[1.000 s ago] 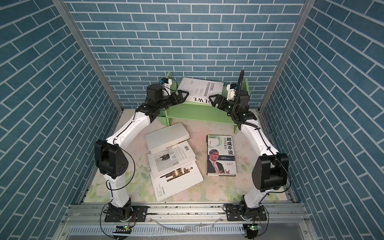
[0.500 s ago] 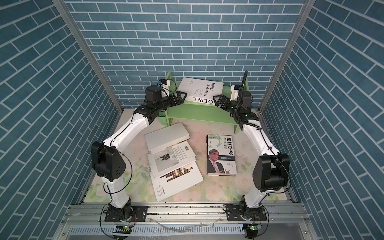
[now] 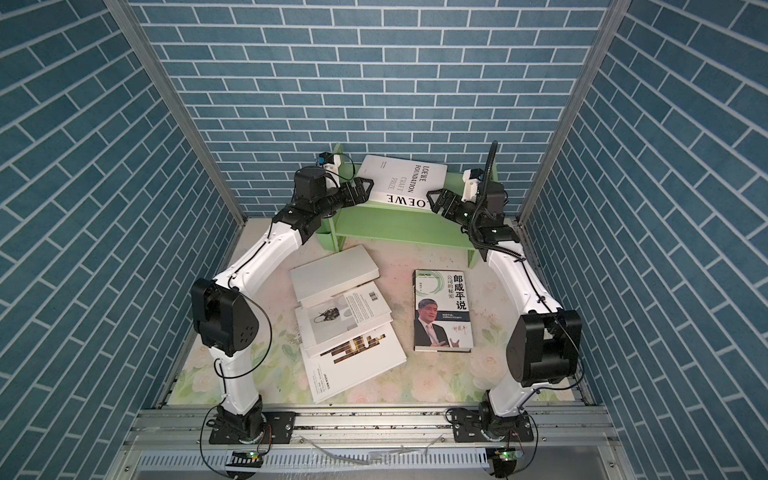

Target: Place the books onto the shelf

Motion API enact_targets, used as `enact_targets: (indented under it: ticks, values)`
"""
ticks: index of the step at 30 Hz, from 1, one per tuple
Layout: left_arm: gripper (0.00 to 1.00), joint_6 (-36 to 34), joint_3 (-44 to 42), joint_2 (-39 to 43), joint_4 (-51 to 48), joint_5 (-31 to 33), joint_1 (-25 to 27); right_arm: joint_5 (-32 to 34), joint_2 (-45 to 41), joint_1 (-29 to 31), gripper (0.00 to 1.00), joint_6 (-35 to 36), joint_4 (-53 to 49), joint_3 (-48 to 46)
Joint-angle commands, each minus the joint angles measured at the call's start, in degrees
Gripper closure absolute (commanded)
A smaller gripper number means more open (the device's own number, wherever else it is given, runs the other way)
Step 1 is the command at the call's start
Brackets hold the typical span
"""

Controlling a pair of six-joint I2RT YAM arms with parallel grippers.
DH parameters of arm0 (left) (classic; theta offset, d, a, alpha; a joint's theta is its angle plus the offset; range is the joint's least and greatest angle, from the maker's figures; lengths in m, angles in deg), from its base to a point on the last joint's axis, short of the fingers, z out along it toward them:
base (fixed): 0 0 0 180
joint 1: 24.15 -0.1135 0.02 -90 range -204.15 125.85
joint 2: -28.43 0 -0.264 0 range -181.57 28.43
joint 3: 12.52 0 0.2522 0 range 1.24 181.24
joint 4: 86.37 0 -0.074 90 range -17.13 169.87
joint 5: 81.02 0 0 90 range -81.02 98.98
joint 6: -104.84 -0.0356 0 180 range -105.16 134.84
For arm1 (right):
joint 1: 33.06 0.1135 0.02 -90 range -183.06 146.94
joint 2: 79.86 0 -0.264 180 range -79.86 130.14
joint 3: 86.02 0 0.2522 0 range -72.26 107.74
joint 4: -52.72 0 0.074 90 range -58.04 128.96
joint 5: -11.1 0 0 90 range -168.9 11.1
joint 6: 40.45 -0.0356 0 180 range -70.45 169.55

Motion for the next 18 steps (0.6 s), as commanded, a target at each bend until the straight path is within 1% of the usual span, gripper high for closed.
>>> enact_targets:
  ticks: [1,6,11,12,14,18]
  values:
    - [0.00,-1.0,-0.9,0.2,3.7,1.2,0.1,-0.8,-1.1,0.1,0.05,0.6,1.0,0.4]
    - [0.00,-1.2,-1.2,-0.6,5.5,-1.4,0.0,-1.0,-0.2,0.1,0.05,0.5,1.1,1.3]
    - [0.00,-0.6,-2.5,-1.1,10.5,-10.2,-0.5,-1.2,0.6,0.1,0.05,0.4,1.1,2.3]
    - [0.00,-0.4,-2.6,-1.1,10.7,-11.2,-0.6,-1.2,0.7,0.1,0.05,0.4,1.2,2.4]
    - [0.00,-0.5,-2.8,-1.1,11.0,-12.8,-0.6,-1.2,0.8,0.1,0.05,0.3,1.4,2.5]
    - [0.00,0.3,-3.7,-0.4,11.9,-13.8,-0.8,-1.3,0.8,0.1,0.05,0.3,1.9,2.7]
